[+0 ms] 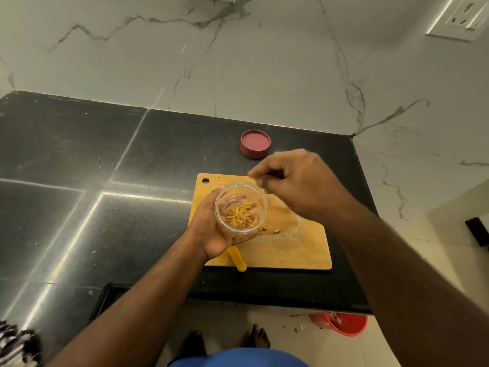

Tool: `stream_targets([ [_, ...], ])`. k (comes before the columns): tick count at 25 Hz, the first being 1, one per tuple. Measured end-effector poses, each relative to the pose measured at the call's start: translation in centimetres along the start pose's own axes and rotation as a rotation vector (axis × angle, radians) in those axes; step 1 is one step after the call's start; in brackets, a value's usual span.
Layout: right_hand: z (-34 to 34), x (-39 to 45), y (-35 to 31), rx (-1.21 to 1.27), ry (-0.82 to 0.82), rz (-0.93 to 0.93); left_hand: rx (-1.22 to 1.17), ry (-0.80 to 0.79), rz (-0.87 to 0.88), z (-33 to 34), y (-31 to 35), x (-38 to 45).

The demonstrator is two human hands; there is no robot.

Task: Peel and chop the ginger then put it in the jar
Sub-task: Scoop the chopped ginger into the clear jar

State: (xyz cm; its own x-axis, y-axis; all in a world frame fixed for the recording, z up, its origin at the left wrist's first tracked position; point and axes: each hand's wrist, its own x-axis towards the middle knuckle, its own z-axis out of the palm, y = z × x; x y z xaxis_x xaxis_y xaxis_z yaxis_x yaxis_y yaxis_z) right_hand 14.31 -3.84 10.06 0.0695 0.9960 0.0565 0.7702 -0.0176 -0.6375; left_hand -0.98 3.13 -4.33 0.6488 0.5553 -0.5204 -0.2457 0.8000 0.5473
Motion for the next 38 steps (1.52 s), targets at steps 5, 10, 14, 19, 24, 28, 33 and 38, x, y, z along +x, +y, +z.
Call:
stream_targets([
  [5,2.3,-0.5,8.0,-0.031,-0.031,0.35,-0.017,0.033,0.022,-1.2,0.4,-0.2],
  [10,9.2,-1.9,11.5,-0.398,-0.18,0.393,-0.082,0.102,0.079,-2.4,1.6,-0.2],
  [14,10.9,-1.0,10.1,-0.322,-0.16,0.286,-0.099,0.138,0.094,-2.5,1.7,-0.3],
  [19,10.5,0.8,10.6,-0.302,-0.117,0.18,-0.111,0.144,0.092,-2.8,1.7,-0.3],
  [24,12.8,-0.1,10.4,-0.404,-0.228,-0.077,-0.082,0.147,0.09,-2.6,1.6,-0.3],
  [28,11.5,-1.5,12.0,-0.45,-0.187,-0.124,-0.082,0.154,0.084,-2.5,1.7,-0.1],
  [33,10.8,-1.8,12.1,-0.393,-0.223,-0.142,-0.071,0.145,0.064,-1.9,1.6,0.3],
  [38,11.4,-2.6,12.4,-0.458,-0.217,-0.23,-0.044,0.138,0.067,-1.6,1.6,0.5],
])
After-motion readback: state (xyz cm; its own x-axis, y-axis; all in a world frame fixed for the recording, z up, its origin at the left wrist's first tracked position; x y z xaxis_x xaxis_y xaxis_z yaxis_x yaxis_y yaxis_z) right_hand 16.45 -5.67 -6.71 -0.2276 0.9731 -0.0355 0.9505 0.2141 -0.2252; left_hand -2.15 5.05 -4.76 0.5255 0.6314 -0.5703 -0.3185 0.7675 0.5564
